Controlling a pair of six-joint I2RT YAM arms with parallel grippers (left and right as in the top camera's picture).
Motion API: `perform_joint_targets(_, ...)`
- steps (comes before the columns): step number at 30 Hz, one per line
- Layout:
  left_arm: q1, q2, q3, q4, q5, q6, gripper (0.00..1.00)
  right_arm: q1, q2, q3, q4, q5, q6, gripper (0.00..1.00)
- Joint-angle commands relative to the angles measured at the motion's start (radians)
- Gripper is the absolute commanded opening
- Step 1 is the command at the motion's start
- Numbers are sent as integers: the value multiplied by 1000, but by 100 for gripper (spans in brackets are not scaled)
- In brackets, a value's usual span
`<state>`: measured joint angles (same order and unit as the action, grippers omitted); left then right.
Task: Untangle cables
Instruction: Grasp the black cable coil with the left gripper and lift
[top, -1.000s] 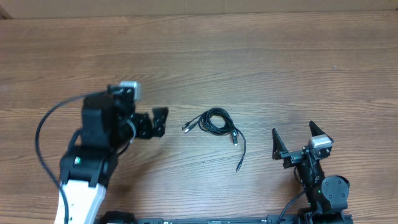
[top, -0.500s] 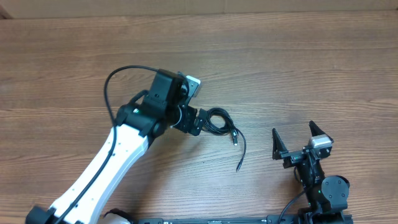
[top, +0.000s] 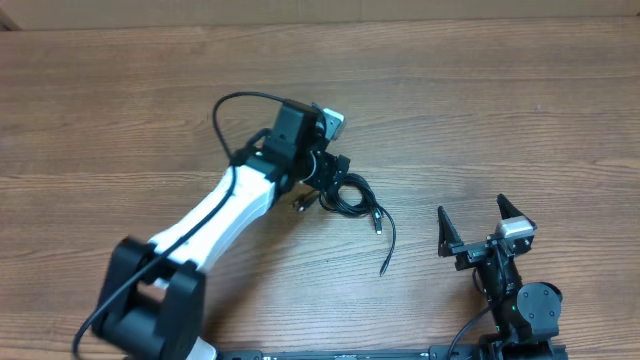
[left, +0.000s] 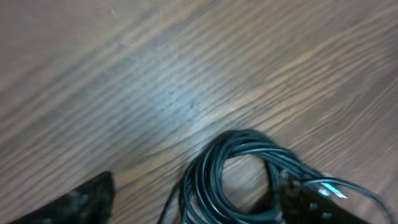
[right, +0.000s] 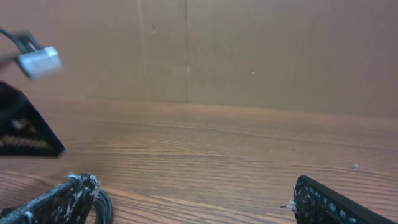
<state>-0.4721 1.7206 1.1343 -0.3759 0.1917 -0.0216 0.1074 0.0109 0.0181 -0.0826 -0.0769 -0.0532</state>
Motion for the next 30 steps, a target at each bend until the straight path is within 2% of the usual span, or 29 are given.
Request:
perform_joint_targets(1,-8,72,18,24,14,35,76,4,-8,-10,5,9,-4,100)
perform_joint_targets(5,-12,111,18,37,15,49,73,4,-8,-10,4,9,-4,100)
perform_joint_targets(11,-35,133,18,37,15,95,62,4,-8,-10,4,9,-4,100)
perform_joint_targets(17,-51,138,18,37,-6,202,60,4,-8,-10,4,9,-4,100)
perform_joint_targets(27,-55,174,18,31,-69,209,61,4,-8,-10,4,9,-4,100)
perform_joint_targets(30,-57,174,18,29,-70,212,57,4,-8,-10,4,9,-4,100)
